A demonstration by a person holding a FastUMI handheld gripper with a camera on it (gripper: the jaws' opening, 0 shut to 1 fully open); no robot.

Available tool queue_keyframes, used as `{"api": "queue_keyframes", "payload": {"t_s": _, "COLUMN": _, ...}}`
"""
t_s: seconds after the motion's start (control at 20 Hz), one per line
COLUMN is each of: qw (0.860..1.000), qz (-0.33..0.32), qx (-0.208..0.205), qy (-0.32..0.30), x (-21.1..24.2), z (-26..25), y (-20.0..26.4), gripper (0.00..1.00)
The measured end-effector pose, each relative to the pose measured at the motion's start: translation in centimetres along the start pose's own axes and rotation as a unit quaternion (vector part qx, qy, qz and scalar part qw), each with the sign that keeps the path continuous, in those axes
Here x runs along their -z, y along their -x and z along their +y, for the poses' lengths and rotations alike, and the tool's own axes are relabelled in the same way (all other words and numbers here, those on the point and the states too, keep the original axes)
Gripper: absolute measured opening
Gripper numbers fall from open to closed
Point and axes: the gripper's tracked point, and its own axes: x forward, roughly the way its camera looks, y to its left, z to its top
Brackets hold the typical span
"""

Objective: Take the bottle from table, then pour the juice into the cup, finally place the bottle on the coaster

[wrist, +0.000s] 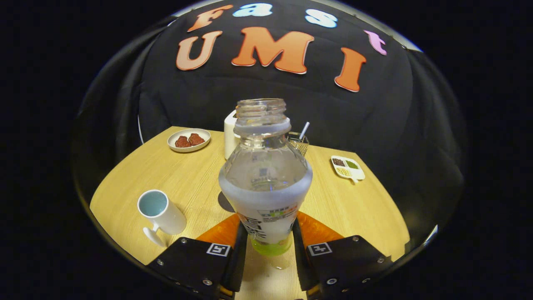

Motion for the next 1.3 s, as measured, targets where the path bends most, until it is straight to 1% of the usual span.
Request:
{"api": "queue_keyframes", "payload": {"t_s": 0.1, "qw": 0.998, "qz": -0.007, "qx": 0.013, "qy": 0.059, "x": -1.4, "z": 1.0, "y": 0.2, "gripper": 0.53}}
{"api": "queue_keyframes", "payload": {"t_s": 0.25, "qw": 0.988, "qz": -0.019, "qx": 0.03, "qy": 0.153, "x": -2.4, "z": 2.6, "y": 0.4, "gripper": 0.52}}
{"api": "queue_keyframes", "payload": {"t_s": 0.4, "qw": 0.977, "qz": -0.009, "qx": 0.034, "qy": 0.213, "x": -2.0, "z": 4.0, "y": -0.2, "gripper": 0.52}}
{"api": "queue_keyframes", "payload": {"t_s": 0.55, "qw": 0.963, "qz": 0.01, "qx": 0.048, "qy": 0.267, "x": -1.0, "z": 4.5, "y": -0.9, "gripper": 0.52}}
{"api": "queue_keyframes", "payload": {"t_s": 0.75, "qw": 0.935, "qz": 0.015, "qx": 0.07, "qy": 0.347, "x": -0.7, "z": 4.8, "y": -1.4, "gripper": 0.52}}
{"api": "queue_keyframes", "payload": {"t_s": 0.95, "qw": 0.902, "qz": 0.009, "qx": 0.091, "qy": 0.422, "x": -1.1, "z": 5.1, "y": -1.7, "gripper": 0.52}}
{"api": "queue_keyframes", "payload": {"t_s": 1.3, "qw": 0.845, "qz": 0.002, "qx": 0.122, "qy": 0.521, "x": -2.2, "z": 5.0, "y": -2.1, "gripper": 0.52}}
